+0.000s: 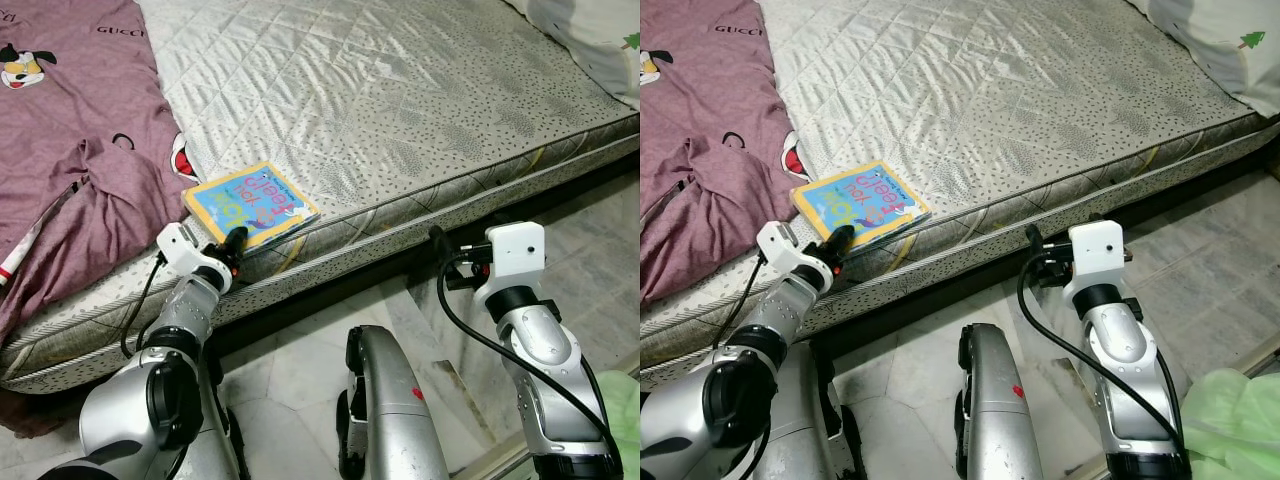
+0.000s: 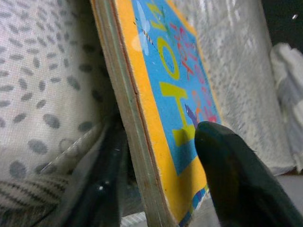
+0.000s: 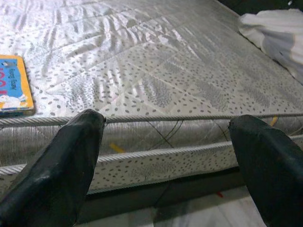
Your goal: Clean up the room
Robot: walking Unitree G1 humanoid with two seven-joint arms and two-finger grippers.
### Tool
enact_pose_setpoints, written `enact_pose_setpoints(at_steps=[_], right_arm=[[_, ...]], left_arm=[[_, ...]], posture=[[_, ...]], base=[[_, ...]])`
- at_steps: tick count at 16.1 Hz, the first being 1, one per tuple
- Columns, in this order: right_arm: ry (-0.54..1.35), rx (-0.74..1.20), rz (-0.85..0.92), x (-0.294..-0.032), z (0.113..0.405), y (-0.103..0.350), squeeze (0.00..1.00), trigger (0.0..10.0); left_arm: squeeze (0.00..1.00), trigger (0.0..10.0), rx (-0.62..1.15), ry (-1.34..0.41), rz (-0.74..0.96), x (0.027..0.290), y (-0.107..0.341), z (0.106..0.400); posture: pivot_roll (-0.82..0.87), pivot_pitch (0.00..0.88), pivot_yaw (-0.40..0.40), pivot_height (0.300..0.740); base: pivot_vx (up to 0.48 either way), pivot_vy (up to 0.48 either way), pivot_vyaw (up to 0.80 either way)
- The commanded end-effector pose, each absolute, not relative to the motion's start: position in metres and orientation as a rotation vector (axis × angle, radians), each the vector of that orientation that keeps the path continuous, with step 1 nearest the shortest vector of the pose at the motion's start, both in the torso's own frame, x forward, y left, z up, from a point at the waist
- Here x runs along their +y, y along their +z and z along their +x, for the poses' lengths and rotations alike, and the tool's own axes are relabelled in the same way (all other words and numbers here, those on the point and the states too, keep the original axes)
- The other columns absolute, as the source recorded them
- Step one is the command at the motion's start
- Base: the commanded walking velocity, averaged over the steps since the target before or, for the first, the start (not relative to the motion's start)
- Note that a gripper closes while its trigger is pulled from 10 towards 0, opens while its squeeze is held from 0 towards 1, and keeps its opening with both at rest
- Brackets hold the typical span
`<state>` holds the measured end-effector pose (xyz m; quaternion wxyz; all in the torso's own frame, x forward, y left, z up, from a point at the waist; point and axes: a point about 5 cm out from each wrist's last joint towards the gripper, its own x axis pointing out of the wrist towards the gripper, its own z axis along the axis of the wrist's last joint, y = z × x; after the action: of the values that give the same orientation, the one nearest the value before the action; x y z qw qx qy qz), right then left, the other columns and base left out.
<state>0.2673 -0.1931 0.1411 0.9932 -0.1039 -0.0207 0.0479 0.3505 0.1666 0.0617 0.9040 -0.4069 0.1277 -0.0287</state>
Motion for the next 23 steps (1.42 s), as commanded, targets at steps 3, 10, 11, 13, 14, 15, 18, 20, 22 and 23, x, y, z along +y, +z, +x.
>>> enact_pose_setpoints(at_steps=[3,10,11,13,14,15,18,20,22,23], right_arm=[[0.169,-0.056,-0.141,-0.184,0.268,0.141,0.00,10.0],[0.196,-0.050,-0.141,-0.179,0.270,0.137,0.00,10.0],[0.194,-0.050,-0.145,-0.179,0.271,0.137,0.00,10.0],[0.189,-0.052,-0.145,-0.179,0.272,0.136,0.00,10.0],[0.185,-0.056,-0.140,-0.177,0.273,0.136,0.00,10.0],[0.182,-0.061,-0.130,-0.174,0.275,0.135,0.00,10.0],[0.189,-0.089,-0.081,-0.157,0.287,0.133,0.00,10.0],[0.200,-0.102,-0.015,-0.144,0.298,0.135,0.00,10.0],[0.213,-0.094,0.090,-0.132,0.309,0.137,0.00,10.0],[0.261,-0.100,0.094,-0.124,0.312,0.138,0.00,10.0]], left_arm=[[0.00,0.0,0.236,-0.063,-0.861,0.167,0.065,0.353],[0.00,0.0,0.219,-0.053,-0.853,0.172,0.067,0.354],[0.00,0.0,0.212,-0.039,-0.848,0.174,0.068,0.354],[0.00,0.0,0.188,-0.014,-0.828,0.179,0.072,0.356],[0.00,0.0,0.172,-0.010,-0.794,0.181,0.076,0.358],[0.00,0.0,0.141,-0.035,-0.715,0.180,0.085,0.363],[0.00,0.0,0.001,-0.096,-0.499,0.179,0.120,0.376],[0.00,0.0,-0.105,-0.139,-0.340,0.178,0.143,0.380],[0.00,0.0,-0.200,-0.129,-0.252,0.183,0.154,0.373],[0.00,0.0,-0.213,-0.122,-0.236,0.184,0.154,0.368]], posture=[[-0.22,0.138,-0.072,0.549],[-0.21,0.124,-0.069,0.549],[-0.21,0.124,-0.069,0.549],[-0.20,0.123,-0.064,0.549],[-0.19,0.119,-0.058,0.549],[-0.17,0.111,-0.048,0.549],[-0.11,0.087,-0.019,0.549],[-0.06,0.058,-0.008,0.549],[-0.04,0.033,0.002,0.549],[-0.03,0.016,0.008,0.549]], base=[[0.000,0.000,0.00],[0.000,0.000,0.00],[0.000,0.000,0.00],[0.000,0.000,0.00],[0.000,0.000,0.00],[0.000,0.000,0.00],[0.000,0.000,0.00],[0.000,0.000,0.00],[0.000,0.000,0.00],[0.000,0.000,0.00]])
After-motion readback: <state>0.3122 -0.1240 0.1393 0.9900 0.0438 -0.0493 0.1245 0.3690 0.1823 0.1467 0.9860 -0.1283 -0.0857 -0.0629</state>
